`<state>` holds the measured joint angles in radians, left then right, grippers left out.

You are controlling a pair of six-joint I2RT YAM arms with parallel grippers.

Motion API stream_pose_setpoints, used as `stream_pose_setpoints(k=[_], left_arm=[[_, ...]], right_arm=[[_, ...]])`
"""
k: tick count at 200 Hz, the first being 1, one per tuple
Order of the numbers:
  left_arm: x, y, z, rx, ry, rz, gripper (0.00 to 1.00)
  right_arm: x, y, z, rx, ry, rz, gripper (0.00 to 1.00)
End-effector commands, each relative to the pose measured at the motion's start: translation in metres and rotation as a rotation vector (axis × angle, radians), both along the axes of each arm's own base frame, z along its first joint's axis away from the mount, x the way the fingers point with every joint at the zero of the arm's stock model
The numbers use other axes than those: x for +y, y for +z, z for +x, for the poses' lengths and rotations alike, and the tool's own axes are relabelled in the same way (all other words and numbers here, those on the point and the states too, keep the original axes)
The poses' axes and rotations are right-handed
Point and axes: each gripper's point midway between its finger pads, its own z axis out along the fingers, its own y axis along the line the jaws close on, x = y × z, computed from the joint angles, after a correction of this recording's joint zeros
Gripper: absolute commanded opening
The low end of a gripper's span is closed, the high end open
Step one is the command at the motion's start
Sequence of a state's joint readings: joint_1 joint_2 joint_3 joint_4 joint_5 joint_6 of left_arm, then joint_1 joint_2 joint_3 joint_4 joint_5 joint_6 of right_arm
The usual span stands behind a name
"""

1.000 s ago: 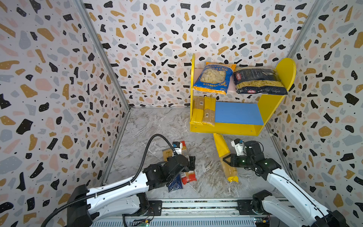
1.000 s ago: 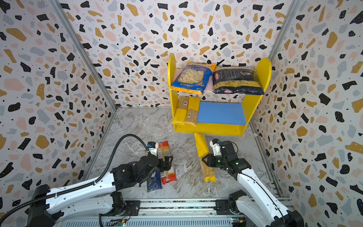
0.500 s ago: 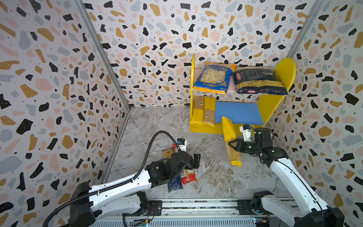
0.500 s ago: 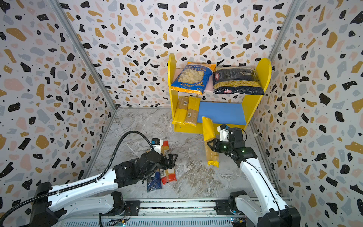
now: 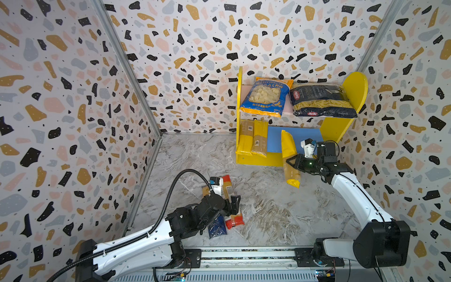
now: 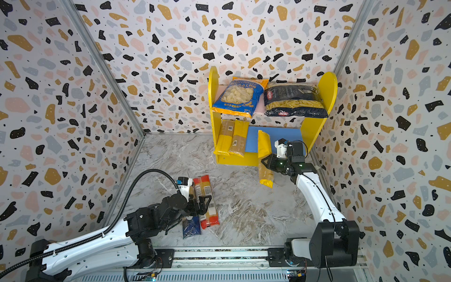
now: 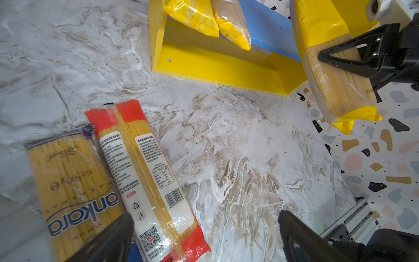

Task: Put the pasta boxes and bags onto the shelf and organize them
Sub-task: 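Carry the yellow pack to the blue lower shelf beside the other packs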

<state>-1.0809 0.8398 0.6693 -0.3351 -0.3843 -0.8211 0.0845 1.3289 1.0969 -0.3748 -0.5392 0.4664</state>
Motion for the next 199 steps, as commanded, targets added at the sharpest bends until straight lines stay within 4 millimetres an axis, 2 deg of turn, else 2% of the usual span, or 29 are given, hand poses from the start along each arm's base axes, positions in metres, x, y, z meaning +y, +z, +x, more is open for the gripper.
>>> stream_pose_setpoints(k=[1,59,116,152,199], left_arm=[[0.008,-0.003,0.003,-0.021,0.016,0.046,1.0],[0.009,0.002,0.006,-0.049,0.011,0.084,1.0],[0.004,0.022,0.009,-0.088,-0.003,0.068,1.0],[-0.001,0.014,0.011,-0.085,-0.013,0.085,1.0],[-0.006,0.007,0.012,-0.074,-0.027,0.106,1.0]], right_arm=[[0.006,0.075,0.027,-0.252,0.034,0.033,0.16],[0.007,0.077,0.069,-0.263,0.015,0.053,0.17],[0.007,0.082,0.112,-0.275,-0.03,0.075,0.17],[0.009,0.083,0.132,-0.278,-0.053,0.091,0.17],[0.026,0.084,0.149,-0.281,-0.05,0.118,0.17]])
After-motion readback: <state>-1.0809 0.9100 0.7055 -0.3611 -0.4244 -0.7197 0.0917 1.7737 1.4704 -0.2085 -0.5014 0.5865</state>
